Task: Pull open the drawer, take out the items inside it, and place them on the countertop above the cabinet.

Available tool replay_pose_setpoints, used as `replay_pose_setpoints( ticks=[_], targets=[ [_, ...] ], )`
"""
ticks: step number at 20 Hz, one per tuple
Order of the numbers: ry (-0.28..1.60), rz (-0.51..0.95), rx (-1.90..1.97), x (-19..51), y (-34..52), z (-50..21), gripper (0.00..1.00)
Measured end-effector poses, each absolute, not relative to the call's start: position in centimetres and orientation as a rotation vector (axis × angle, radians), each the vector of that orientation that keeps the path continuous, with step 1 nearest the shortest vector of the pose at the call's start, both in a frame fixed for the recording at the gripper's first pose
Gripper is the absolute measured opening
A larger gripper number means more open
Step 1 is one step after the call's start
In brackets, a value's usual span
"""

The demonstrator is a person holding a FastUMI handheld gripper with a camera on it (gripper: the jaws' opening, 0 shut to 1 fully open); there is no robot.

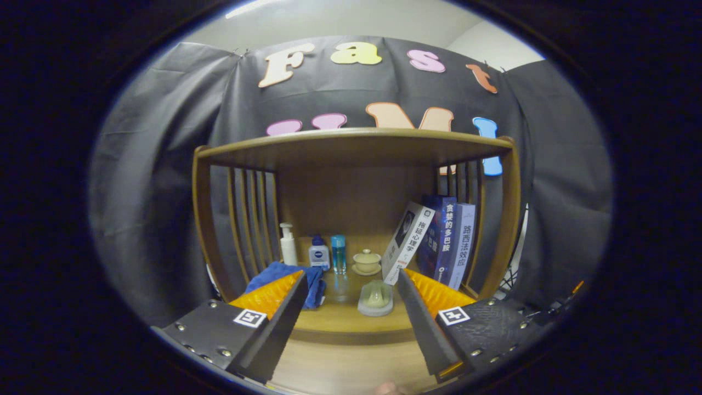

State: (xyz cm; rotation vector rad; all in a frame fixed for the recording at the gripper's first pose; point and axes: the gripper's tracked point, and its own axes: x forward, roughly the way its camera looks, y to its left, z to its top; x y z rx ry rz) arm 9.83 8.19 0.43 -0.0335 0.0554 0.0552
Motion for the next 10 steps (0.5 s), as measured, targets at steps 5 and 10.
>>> replay_pose_setpoints(
  ticks=[5, 10],
  targets=[
    [0.036, 0.056, 0.011, 2.6, 8.0, 0.7, 0.98],
    [0.004, 0.026, -0.034, -4.0, 6.5, -1.0, 0.98]
  ],
)
